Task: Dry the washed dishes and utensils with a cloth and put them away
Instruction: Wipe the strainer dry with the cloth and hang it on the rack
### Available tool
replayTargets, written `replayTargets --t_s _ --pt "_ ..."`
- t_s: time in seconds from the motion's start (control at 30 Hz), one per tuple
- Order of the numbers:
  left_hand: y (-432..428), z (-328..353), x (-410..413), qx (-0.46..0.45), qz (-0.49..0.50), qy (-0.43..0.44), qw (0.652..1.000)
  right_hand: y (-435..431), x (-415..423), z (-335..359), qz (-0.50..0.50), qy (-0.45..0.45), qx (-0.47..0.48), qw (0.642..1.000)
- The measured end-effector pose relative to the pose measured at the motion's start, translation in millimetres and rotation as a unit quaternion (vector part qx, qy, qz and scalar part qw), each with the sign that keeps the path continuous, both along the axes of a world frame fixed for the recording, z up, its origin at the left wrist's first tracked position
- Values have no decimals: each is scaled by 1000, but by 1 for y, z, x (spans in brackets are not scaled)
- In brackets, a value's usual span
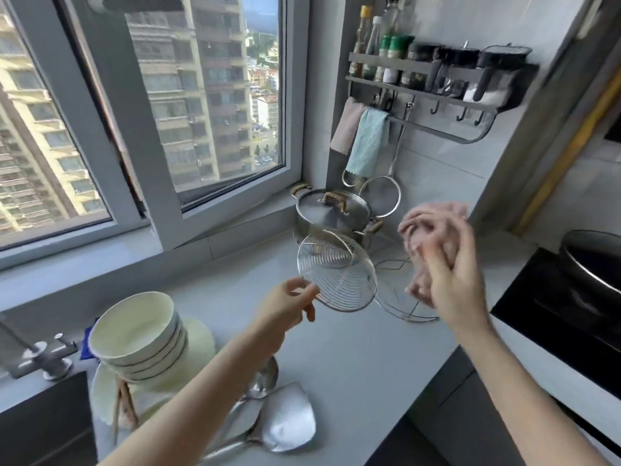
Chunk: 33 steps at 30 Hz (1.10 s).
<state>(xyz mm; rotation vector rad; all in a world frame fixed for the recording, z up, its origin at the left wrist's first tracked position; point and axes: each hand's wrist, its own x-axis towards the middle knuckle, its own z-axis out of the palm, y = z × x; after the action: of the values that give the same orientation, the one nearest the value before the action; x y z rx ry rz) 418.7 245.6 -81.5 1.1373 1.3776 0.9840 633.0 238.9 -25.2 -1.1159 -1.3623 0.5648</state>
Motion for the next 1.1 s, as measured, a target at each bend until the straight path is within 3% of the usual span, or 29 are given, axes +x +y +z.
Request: replayTargets --t_s 0.03,0.1,0.17,0.33,0.47,0.6,0.67,0.77,0.9,0.97,1.0,1.07,1.1 --pt "8 2 16 11 -22 2 1000 6 -4 -8 -1 -100 31 995" --pt "26 7 49 40 -60 15 997 29 -11 -32 -7 -334 74 940" --pt "45 11 77 59 -54 29 996 65 -2 -58 1 -459 96 883" --pt "95 -3 119 39 -16 74 996 174 31 -49 34 -380 -9 924" --pt "121 -9 137 42 46 88 994 223 55 -31 127 -158 -168 965" --pt "141 -8 143 33 72 112 991 234 72 -48 89 -1 -229 969" --pt "151 -4 147 27 84 74 993 231 67 -62 28 -30 -166 985" --pt "167 5 150 22 98 10 995 223 67 -84 -34 -180 8 983" --pt "182 10 137 38 81 -4 996 213 102 -102 114 -169 7 979" --pt "191 7 124 79 55 85 992 210 125 -100 103 -131 -44 985" --pt "195 5 118 120 32 201 972 209 136 -94 70 -102 -79 989" --pt "200 4 109 241 -21 441 864 207 153 -69 0 -51 -104 993" --pt "202 5 105 314 -57 500 805 205 161 -52 -12 -39 -97 994"
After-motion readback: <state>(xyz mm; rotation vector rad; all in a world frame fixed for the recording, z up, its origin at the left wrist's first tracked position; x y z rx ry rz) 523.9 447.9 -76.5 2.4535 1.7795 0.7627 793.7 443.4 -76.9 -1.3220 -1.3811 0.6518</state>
